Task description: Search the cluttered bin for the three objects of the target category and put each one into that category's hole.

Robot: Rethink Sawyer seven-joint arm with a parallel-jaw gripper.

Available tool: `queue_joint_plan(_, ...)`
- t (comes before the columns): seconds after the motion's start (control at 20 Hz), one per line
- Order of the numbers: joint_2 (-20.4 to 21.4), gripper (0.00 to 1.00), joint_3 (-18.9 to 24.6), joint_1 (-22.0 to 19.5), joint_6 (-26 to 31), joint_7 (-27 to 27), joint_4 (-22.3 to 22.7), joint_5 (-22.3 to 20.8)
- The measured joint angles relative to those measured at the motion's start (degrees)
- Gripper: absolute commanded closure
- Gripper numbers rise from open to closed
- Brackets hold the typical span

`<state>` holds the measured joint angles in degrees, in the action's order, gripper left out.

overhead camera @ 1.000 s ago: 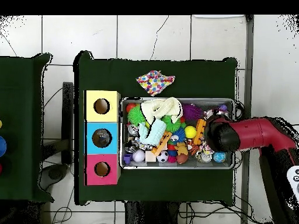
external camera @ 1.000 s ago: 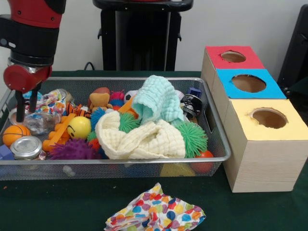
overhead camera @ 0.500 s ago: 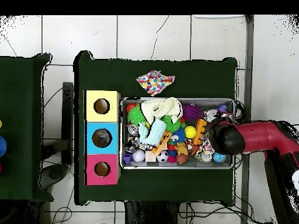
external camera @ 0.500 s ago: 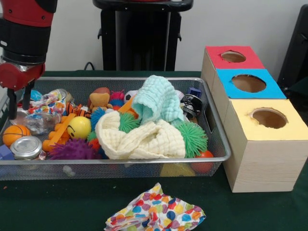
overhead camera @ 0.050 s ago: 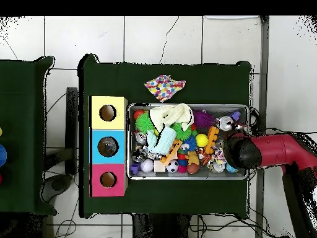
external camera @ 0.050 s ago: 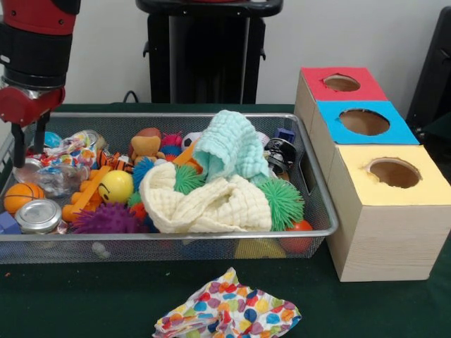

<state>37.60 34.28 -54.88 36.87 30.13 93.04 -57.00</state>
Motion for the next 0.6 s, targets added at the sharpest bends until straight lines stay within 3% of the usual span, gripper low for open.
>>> queue_joint_plan(0.6,0.1,0.00,-0.3,0.6,0.0,0.0,4.8,-1.4)
